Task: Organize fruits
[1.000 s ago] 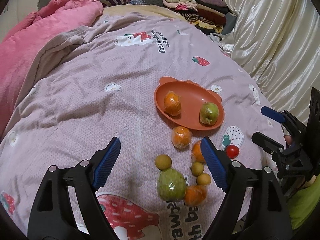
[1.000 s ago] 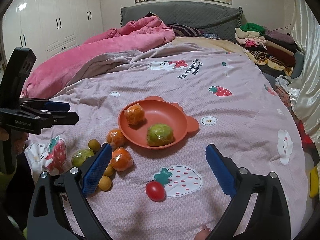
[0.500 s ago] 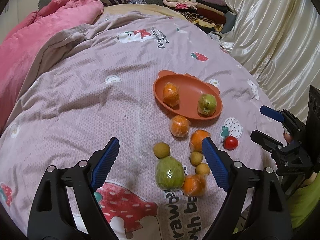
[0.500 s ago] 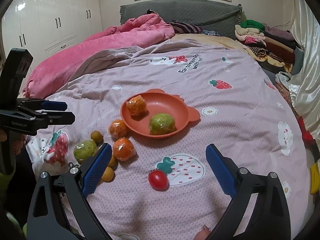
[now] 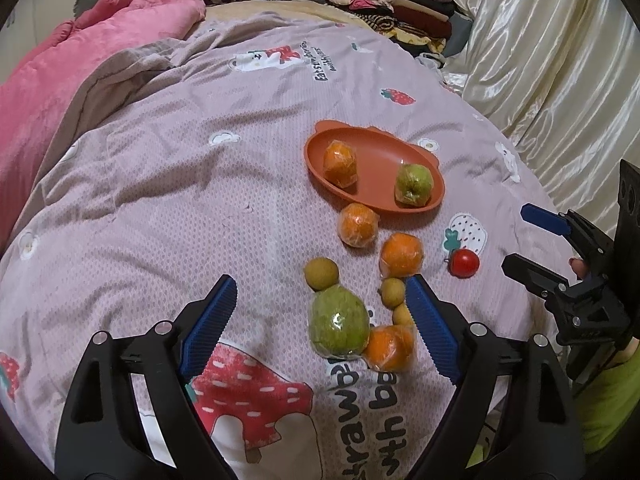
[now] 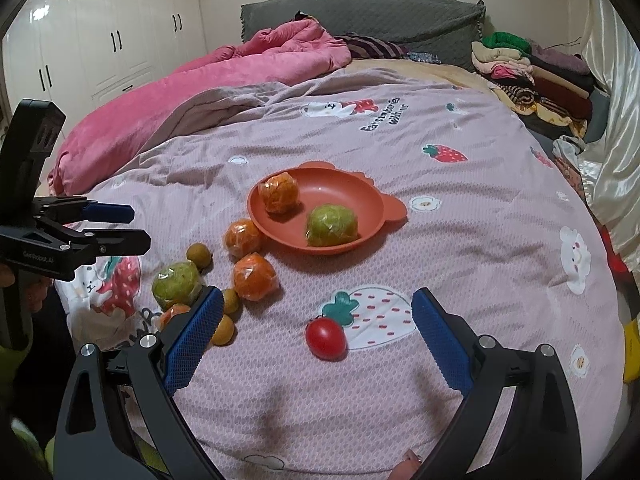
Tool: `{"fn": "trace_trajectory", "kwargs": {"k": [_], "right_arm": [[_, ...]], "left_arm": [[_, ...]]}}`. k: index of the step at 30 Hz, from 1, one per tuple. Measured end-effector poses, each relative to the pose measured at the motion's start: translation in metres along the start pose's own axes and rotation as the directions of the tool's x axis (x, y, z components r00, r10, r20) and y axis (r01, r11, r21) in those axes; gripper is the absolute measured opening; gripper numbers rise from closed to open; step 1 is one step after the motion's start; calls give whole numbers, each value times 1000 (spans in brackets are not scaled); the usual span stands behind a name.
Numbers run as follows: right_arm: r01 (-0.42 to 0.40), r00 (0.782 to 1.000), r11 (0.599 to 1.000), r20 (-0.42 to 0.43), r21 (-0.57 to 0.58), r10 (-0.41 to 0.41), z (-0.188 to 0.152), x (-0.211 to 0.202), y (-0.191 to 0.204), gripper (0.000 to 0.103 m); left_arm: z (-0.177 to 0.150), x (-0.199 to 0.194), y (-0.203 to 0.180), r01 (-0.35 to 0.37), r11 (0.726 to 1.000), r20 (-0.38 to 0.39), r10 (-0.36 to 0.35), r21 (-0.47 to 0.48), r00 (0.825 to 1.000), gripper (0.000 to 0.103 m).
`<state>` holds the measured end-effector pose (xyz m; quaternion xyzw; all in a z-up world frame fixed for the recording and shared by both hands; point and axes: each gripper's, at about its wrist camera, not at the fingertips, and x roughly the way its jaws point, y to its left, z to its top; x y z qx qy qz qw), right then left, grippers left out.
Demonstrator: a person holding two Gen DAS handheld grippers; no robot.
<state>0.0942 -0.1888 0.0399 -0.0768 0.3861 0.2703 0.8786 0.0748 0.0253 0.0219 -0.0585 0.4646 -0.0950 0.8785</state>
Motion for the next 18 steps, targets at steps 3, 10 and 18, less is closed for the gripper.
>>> {"fn": "trace_trajectory", "kwargs": {"k": [3, 10, 18], "right_arm": [[-2, 1000, 1000, -8, -4, 2, -3, 0, 2, 95], [-6, 1000, 1000, -19, -3, 6, -6, 2, 4, 95], [-7, 1000, 1000, -25, -1, 7, -10, 3, 3, 95]], "left_arm": [[-3, 1, -3, -2, 1000, -8, 2, 5, 1000, 79], [-10, 5, -7, 0, 1000, -25, 1, 15, 1000, 80], [-18, 6, -9, -1, 1000, -35, 2, 21, 999, 80]]}}
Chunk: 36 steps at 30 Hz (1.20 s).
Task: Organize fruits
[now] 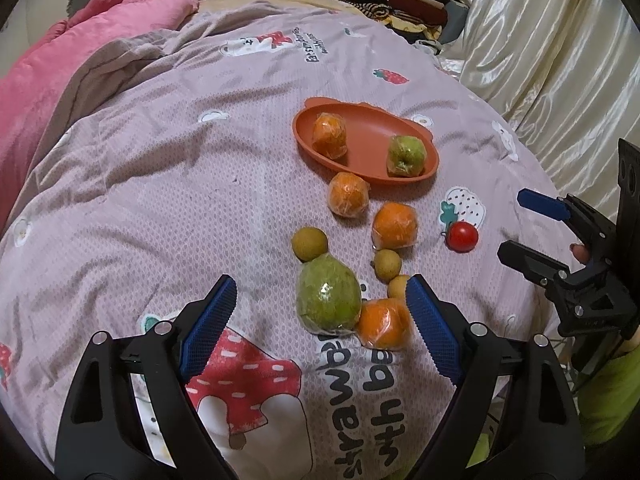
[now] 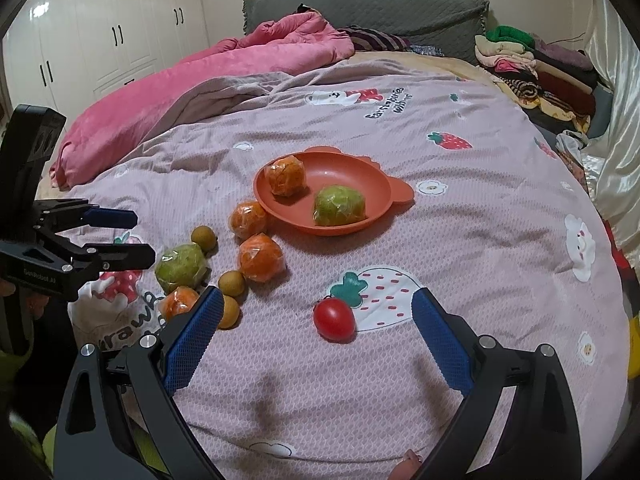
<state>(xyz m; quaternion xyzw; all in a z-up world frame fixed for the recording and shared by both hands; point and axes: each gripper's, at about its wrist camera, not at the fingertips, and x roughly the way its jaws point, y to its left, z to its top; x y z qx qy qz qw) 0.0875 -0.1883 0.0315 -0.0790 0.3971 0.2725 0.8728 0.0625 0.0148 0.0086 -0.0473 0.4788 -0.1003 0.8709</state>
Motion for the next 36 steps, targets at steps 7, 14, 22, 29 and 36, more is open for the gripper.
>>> {"fn": "trace_trajectory", "kwargs": {"k": [7, 14, 22, 29, 36], "right_arm": [[1, 1000, 1000, -5, 0, -1, -3, 1, 0, 95], [0, 1000, 1000, -16, 7, 0, -7, 6, -3, 95], [2, 999, 1000, -37, 12, -2, -13, 17, -7, 95], [5, 997, 1000, -74, 17, -4, -22, 33, -14, 92], [4, 996, 1000, -87, -29, -7, -24, 46, -13, 63]], "left_arm": [[-8, 2, 2, 5, 1000, -15, -5, -7, 1000, 80], [-10, 9, 3, 23, 1000, -31, -24, -14, 999, 80], [-4, 29, 4, 78, 996, -72, -81, -49, 994, 76], [-4, 46, 6, 114, 989, -116, -124, -91, 985, 65], [-3, 49, 9, 138, 984, -121, -152, -114, 981, 56]]}}
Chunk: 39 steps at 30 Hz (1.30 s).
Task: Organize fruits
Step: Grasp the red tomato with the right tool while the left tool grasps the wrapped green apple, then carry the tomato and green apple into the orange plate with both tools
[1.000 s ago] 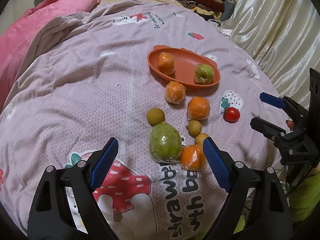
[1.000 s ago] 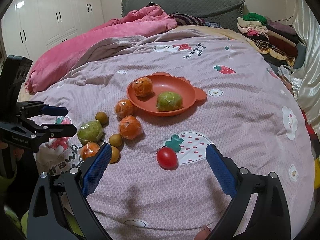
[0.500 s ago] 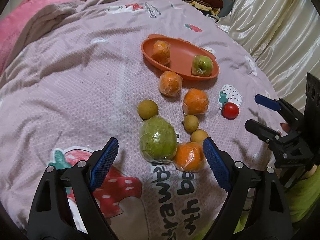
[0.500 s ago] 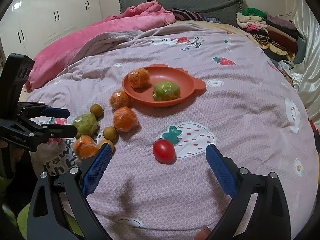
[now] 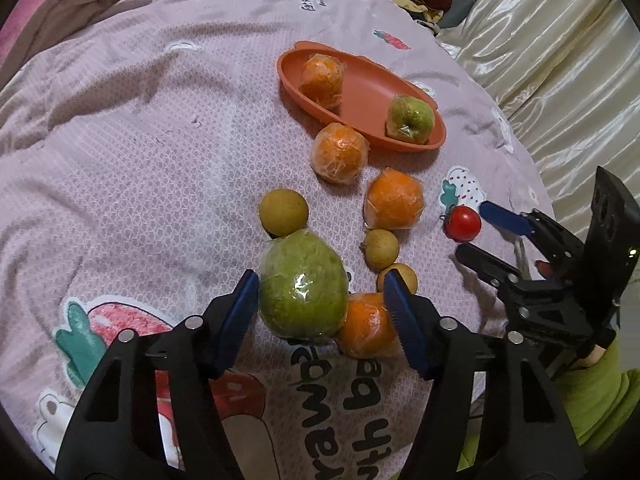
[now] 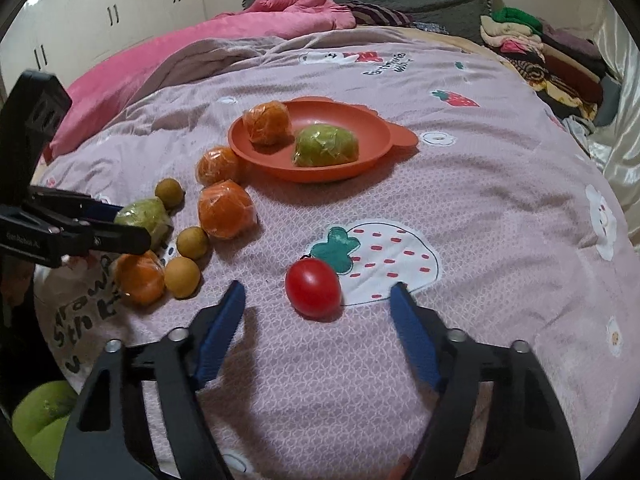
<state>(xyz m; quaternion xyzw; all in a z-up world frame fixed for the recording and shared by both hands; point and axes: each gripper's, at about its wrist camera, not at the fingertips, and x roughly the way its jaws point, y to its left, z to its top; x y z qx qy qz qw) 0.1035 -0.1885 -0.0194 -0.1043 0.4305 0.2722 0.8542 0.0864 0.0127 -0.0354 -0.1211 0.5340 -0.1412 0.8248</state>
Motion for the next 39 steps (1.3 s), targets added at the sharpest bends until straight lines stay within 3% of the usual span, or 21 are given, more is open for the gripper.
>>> {"fn": "trace_trajectory", "kwargs": {"k": [5, 10, 16, 19, 26, 39], "right_arm": [[15, 1000, 997, -3, -71, -15, 1, 9, 5, 40], [1, 1000, 997, -6, -79, -2, 3, 15, 2, 31], [-18, 1000, 997, -4, -75, 18, 5, 18, 0, 29], [-31, 1000, 997, 1, -65, 31, 5, 18, -3, 28], [-47, 999, 997, 2, -61, 47, 6, 17, -5, 28], [-77, 996, 997, 45, -19, 78, 12, 0, -10, 28]], "left_arm": [[-3, -4, 9, 37, 999, -3, -37, -35, 999, 54], [-2, -3, 14, 48, 997, -17, -49, -52, 999, 53], [7, 4, 15, 39, 997, -50, -42, -61, 998, 48], [8, 6, 15, 15, 999, -55, -18, -52, 998, 37], [5, 4, 12, 1, 1000, -44, -2, -23, 999, 37], [13, -26, 6, 17, 1000, 44, -16, -17, 999, 37]]}}
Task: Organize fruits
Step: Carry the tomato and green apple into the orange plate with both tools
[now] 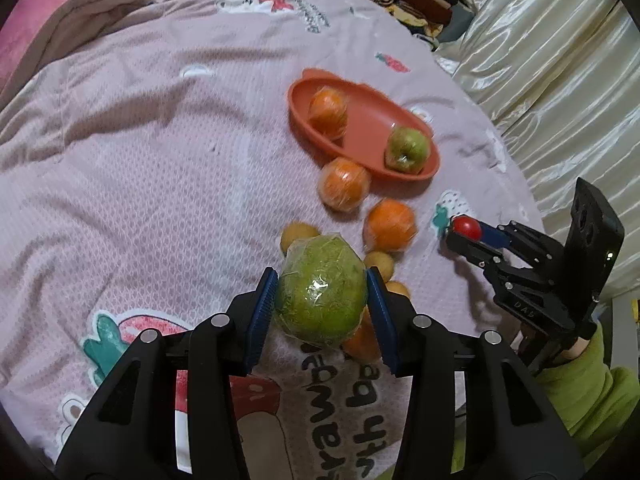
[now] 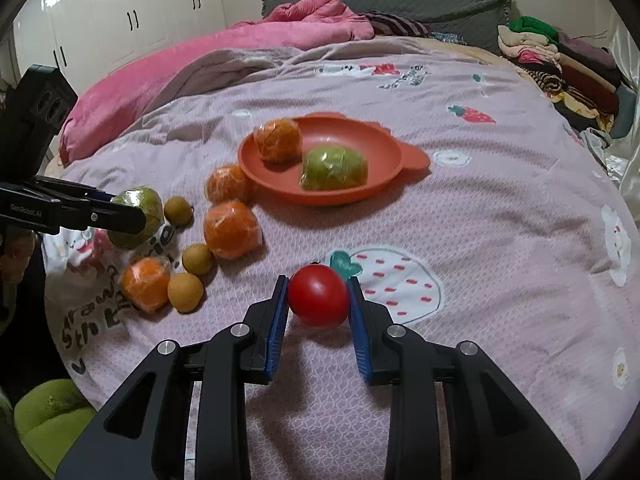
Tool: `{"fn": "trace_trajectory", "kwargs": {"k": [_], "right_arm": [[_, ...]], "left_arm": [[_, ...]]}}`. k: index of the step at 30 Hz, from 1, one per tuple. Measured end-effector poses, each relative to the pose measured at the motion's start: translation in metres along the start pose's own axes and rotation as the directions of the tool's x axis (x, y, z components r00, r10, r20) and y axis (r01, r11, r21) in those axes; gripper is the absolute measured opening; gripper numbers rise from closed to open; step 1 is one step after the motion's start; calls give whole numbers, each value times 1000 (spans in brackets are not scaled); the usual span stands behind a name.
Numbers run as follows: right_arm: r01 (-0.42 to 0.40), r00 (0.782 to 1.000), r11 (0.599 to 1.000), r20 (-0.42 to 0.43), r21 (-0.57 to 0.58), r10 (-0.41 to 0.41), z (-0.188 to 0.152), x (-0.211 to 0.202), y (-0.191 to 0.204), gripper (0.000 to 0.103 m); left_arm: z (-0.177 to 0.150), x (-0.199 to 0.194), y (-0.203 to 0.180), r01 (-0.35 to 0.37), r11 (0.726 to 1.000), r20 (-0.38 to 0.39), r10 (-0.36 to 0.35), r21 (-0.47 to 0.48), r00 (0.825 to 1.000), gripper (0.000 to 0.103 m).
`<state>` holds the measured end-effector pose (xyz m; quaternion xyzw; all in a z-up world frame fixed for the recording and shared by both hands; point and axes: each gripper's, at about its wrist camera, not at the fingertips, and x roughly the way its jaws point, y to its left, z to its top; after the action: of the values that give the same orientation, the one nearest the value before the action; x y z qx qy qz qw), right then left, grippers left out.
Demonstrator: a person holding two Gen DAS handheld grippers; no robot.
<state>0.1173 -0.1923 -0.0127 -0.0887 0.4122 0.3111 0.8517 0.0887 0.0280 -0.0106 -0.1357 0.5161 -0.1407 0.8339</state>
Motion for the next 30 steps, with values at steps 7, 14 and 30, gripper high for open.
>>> {"fn": "trace_trajectory", "kwargs": {"k": [7, 14, 30], "right_arm": [[-6, 999, 1000, 33, 2, 5, 8, -10, -1, 28], [3, 998, 1000, 65, 3, -4, 20, -18, -9, 28], [7, 993, 1000, 121, -20, -4, 50, -20, -22, 28]], "left_arm": [[19, -10, -12, 7, 1000, 37, -7, 21, 999, 37], [40, -7, -24, 15, 999, 55, -18, 50, 998, 37], [72, 17, -36, -11, 996, 43, 7, 85, 999, 37]]}}
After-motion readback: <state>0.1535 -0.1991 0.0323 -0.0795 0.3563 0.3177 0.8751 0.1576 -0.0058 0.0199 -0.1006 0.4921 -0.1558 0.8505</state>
